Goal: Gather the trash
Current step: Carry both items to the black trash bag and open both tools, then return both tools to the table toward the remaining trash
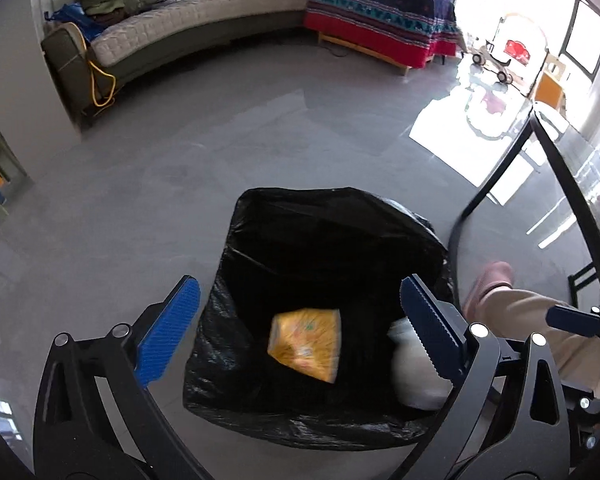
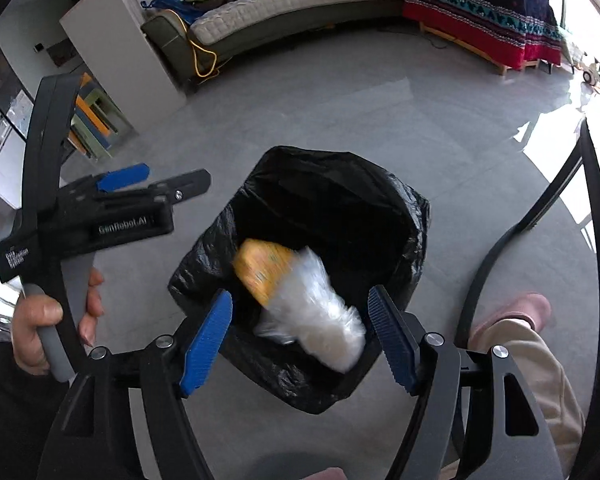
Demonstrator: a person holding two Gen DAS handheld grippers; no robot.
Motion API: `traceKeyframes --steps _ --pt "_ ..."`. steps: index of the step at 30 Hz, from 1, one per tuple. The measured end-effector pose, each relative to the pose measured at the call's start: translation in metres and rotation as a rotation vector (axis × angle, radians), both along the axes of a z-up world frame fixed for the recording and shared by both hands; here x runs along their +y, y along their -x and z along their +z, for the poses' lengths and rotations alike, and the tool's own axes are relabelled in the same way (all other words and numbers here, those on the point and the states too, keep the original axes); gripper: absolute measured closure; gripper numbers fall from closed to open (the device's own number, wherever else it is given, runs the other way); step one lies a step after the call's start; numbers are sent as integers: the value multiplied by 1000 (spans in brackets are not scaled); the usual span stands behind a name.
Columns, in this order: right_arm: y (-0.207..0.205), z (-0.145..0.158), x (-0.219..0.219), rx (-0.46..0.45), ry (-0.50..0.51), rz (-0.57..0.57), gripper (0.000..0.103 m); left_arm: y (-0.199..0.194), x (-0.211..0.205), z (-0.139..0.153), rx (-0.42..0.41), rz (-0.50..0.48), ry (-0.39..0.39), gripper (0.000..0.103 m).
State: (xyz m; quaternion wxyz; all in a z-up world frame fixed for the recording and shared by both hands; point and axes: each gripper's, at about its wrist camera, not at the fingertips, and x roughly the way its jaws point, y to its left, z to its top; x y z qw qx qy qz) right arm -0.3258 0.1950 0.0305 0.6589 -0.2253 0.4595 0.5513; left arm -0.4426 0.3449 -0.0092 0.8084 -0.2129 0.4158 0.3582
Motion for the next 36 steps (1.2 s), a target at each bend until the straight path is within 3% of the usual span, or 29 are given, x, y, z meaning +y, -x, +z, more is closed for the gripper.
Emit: traceKeyframes --steps 10,19,29,36 --pt "-31 10 -23 19 -48 -71 31 -41 -25 9 11 -95 -17 6" --pt "-69 31 -72 -9 -135 -170 31 -106 -60 41 -35 -237 -37 6" --pt "-172 76 -164 -99 -184 -451 31 -219 -122 77 -77 -462 -54 6" --pt "-252 91 -226 -151 -182 -645 31 -293 -168 88 -79 -610 -58 6"
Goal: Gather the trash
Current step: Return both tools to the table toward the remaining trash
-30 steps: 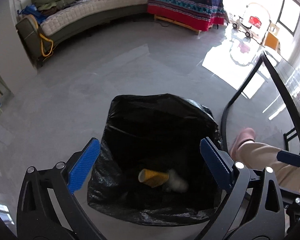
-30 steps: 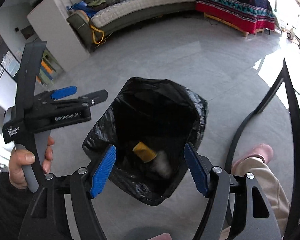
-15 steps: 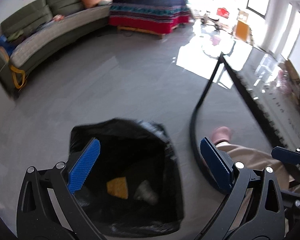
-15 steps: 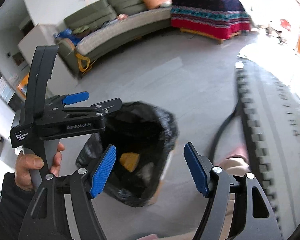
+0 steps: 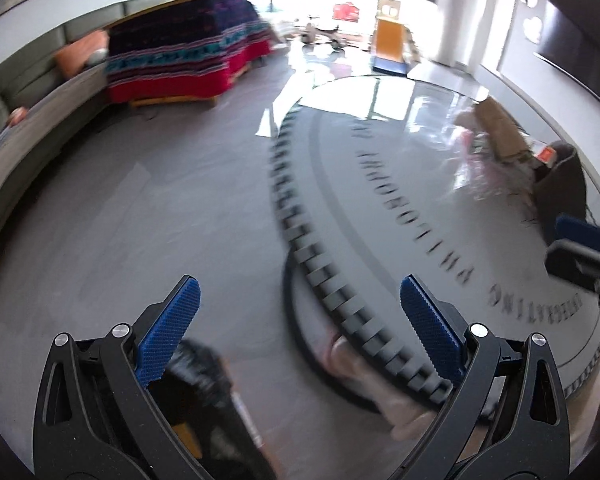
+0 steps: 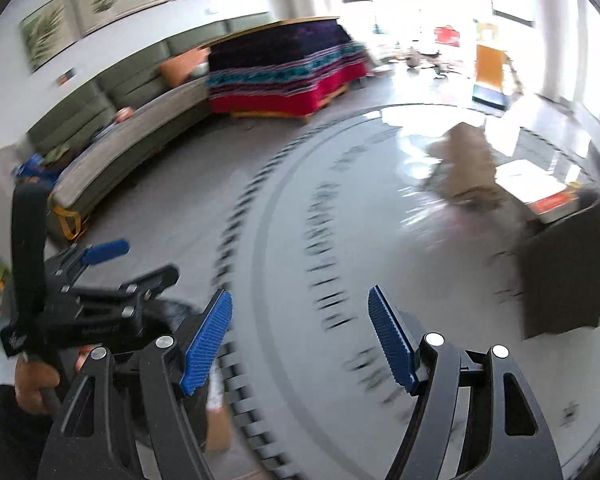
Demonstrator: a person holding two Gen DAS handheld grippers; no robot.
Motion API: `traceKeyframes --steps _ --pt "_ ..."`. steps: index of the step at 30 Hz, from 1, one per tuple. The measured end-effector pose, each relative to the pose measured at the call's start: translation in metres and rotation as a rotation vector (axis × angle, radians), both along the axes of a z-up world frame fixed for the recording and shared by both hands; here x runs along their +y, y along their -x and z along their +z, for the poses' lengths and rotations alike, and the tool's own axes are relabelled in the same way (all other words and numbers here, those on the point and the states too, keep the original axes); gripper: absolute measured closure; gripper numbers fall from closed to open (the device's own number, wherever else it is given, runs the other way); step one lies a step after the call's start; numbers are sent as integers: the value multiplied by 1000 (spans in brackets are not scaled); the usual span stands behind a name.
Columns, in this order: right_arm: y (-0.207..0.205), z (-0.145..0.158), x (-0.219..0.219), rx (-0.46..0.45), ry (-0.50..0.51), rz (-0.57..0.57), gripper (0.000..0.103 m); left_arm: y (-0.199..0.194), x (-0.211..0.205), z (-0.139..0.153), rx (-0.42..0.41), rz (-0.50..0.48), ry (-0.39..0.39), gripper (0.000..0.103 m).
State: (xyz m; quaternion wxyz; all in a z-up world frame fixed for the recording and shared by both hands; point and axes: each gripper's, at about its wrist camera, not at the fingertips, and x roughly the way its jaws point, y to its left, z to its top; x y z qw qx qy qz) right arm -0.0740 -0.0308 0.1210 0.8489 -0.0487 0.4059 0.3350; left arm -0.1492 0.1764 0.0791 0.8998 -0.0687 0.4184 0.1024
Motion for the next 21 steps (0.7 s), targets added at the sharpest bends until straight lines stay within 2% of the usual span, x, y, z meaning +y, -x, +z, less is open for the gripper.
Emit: traceKeyframes --steps 9,14,21 --pt "-85 5 -42 11 2 -160 31 -72 -56 7 3 -140 0 6" --pt "-117 4 -40 -7 51 -214 32 -101 -80 7 4 -199 2 6" --pt "-174 -8 -25 -20 150 -246 32 -139 -96 6 14 -231 14 6"
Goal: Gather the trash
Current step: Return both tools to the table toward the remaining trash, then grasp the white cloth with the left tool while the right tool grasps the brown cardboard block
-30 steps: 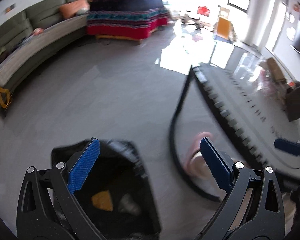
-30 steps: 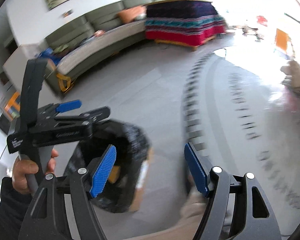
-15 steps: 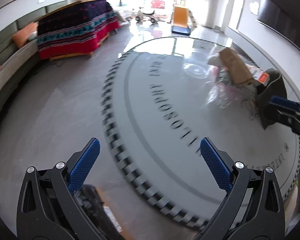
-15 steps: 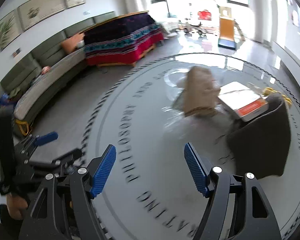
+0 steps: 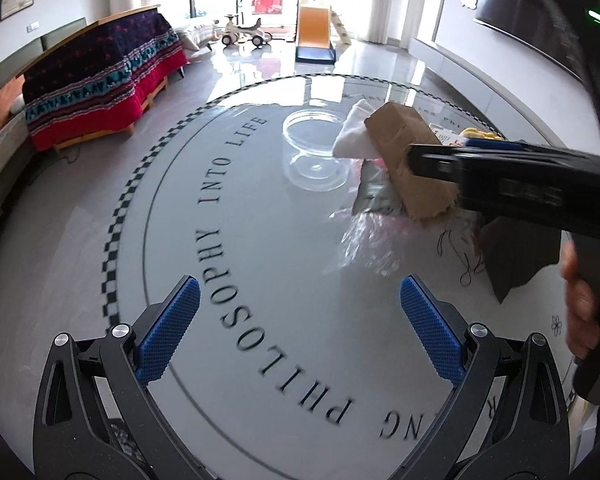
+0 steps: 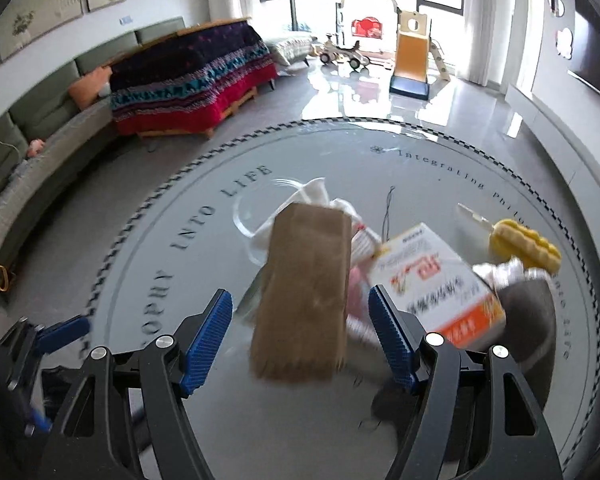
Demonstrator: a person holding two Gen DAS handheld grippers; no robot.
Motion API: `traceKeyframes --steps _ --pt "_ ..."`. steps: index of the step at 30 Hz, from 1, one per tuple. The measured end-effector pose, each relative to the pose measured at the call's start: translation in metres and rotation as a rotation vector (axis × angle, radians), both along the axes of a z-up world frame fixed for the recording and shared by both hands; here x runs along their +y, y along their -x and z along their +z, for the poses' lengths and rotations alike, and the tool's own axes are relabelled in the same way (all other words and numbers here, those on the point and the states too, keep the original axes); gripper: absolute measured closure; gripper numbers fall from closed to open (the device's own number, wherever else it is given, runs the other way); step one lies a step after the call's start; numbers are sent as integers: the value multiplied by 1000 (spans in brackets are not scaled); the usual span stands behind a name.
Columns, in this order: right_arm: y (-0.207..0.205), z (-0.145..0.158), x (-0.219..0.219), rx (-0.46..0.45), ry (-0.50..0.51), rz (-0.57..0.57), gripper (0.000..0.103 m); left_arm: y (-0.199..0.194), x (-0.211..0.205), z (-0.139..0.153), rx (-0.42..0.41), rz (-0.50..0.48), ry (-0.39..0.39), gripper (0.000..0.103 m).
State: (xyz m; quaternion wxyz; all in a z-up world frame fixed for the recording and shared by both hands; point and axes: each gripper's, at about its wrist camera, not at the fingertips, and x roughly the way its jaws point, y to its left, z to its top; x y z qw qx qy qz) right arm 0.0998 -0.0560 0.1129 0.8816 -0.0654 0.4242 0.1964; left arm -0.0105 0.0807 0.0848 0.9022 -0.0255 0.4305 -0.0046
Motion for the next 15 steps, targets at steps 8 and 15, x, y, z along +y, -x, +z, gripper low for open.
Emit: traceKeyframes --steps 8,15 --pt "-18 -4 -13 64 -40 -10 64 -27 -2 4 5 1 10 6" --pt "-27 28 -42 23 -89 -44 64 -65 -14 12 4 -14 40 6"
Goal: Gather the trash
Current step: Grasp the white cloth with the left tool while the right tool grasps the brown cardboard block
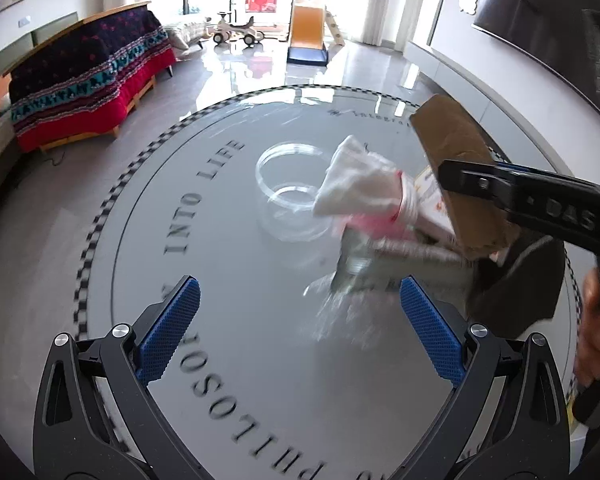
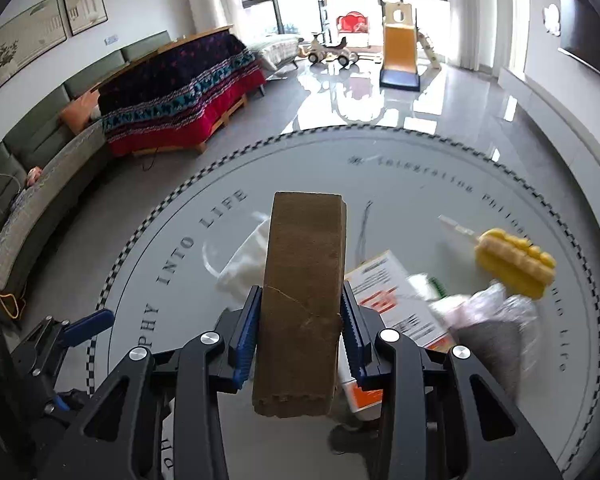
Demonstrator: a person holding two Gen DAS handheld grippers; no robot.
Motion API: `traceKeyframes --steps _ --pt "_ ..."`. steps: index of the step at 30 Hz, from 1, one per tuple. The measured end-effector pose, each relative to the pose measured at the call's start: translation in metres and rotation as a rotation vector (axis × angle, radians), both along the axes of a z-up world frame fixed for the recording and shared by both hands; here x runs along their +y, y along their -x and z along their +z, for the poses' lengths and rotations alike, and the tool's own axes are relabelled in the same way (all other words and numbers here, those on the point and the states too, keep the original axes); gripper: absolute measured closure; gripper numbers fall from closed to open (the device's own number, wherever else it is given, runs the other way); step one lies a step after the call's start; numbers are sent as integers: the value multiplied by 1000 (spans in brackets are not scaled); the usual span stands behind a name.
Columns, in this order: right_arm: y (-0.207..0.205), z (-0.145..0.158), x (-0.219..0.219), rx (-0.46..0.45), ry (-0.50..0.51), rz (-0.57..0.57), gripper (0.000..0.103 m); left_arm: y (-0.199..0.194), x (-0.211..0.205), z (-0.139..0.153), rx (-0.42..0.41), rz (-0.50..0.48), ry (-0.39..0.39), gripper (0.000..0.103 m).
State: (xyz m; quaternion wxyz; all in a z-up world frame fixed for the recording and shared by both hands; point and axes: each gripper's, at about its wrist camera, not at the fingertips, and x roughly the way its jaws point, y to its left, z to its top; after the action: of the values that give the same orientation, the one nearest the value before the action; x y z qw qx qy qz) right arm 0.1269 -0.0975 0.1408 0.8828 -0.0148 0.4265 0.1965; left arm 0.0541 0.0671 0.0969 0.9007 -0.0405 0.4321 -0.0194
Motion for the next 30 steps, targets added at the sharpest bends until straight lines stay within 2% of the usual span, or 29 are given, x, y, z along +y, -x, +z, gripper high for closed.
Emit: traceKeyframes --steps 7,16,17,18,20,23,25,30 --pt "-22 15 -21 -11 -30 -48 63 -52 -31 2 -1 -59 -72 6" --pt "-35 16 -37 -22 -23 -67 63 -94 -55 -20 36 -135 -92 6" --pt "-36 16 -38 -20 -24 -66 63 -96 -56 -22 37 -141 -97 15" --pt "-36 16 -38 -19 -24 -67 63 -98 -57 -24 46 -146 -98 35" --pt "-32 15 -38 -22 -22 -65 63 -100 -53 -27 59 -134 -83 56" --pt "-27 18 -35 -30 -16 -66 63 -91 -47 -18 25 -125 -46 73" --pt "-23 20 -34 -28 -22 -61 63 -85 -44 -9 2 -125 -23 74" --pt "-3 29 -28 -36 -34 -48 63 -59 -38 13 -31 -124 -29 74"
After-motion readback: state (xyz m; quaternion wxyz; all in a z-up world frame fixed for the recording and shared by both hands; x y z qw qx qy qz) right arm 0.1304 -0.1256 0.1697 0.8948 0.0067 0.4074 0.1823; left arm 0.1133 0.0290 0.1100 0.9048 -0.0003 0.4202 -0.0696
